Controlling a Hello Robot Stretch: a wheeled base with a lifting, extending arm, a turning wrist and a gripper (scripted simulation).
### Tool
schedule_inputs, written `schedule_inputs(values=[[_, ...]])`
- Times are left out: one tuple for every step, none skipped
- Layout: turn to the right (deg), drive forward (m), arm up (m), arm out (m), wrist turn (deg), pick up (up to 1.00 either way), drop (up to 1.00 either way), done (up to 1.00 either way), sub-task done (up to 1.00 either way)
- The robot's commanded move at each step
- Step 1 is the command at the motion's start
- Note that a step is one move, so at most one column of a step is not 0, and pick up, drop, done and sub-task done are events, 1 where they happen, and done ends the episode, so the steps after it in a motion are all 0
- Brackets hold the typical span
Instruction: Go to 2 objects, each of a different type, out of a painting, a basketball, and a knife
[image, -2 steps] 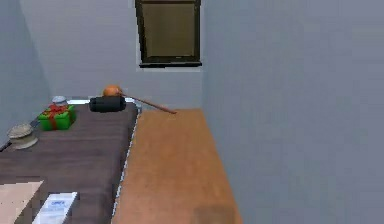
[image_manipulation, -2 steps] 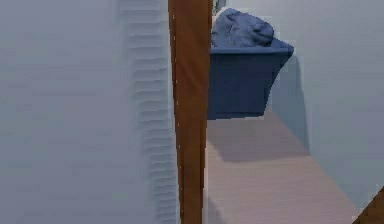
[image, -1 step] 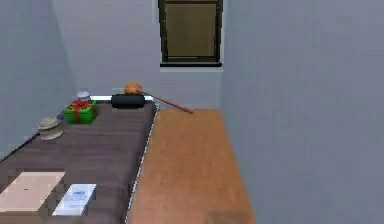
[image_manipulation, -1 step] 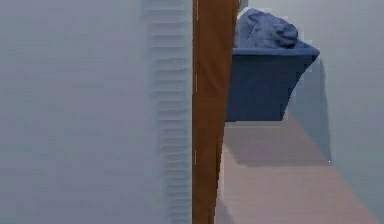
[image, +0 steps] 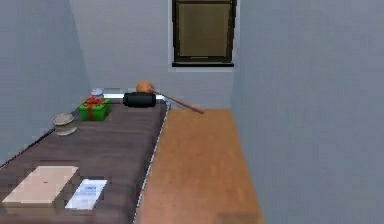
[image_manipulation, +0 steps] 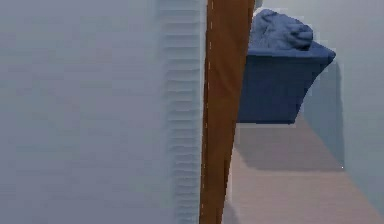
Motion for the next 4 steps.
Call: schedule_inputs(values=[[0.0, 0.4, 0.0, 0.0, 0.0, 0.0, 0.0, 0.0, 0.0], [0.0, 1.0, 0.0, 0.0, 0.0, 0.0, 0.0, 0.0, 0.0], [6.0, 0.0, 0.0, 0.0, 0.0, 0.0, 0.0, 0.0, 0.0], [0.0, 0.75, 0.0, 0.0, 0.0, 0.0, 0.0, 0.0, 0.0]])
